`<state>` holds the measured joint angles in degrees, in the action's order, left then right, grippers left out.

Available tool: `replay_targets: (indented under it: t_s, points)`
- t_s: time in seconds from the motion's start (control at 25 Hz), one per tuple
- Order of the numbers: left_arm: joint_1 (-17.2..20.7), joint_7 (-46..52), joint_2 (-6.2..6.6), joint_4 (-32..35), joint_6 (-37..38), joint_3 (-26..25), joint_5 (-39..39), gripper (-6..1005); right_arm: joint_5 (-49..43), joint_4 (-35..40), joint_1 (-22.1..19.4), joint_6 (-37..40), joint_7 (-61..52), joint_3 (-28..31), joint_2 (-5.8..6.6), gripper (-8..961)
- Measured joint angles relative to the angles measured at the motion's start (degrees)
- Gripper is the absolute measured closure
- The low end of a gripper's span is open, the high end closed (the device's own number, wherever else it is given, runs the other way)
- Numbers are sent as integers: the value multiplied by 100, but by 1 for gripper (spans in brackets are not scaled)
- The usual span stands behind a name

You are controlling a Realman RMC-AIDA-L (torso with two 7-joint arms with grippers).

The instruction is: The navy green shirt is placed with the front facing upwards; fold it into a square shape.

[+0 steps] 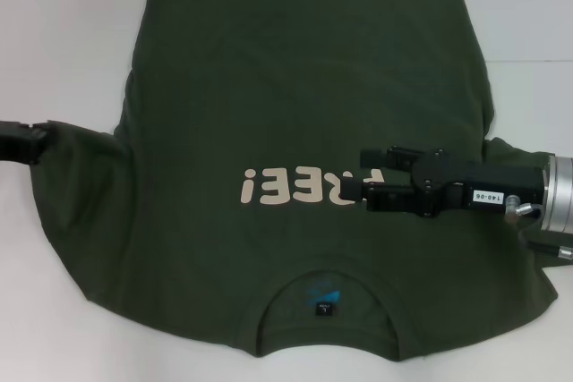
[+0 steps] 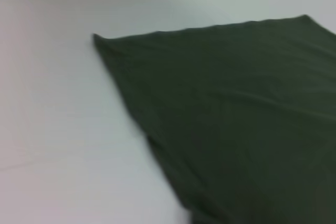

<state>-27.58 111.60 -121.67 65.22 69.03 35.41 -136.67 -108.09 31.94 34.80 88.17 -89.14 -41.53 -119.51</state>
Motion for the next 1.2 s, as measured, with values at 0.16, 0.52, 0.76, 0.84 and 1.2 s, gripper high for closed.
replay_targets:
  t_s: [0.16,0.52,0.76,0.84,1.2]
  points:
    - [-54,72,1,26,260,148,0,986,0,-7,0,-1,-2,-10,0,42]
    - [-100,239,-53,96,394,504,-6,985,-1,-82,-1,16,21,1,0,44]
    - [-174,250,-204,109,416,570,-3,985,-1,-90,-6,25,45,6,0,46]
    - [-177,315,-219,108,408,704,16,985,-1,-89,-7,27,49,5,0,46]
    - [-221,438,-229,93,282,885,37,986,-1,-87,-8,27,55,4,0,49]
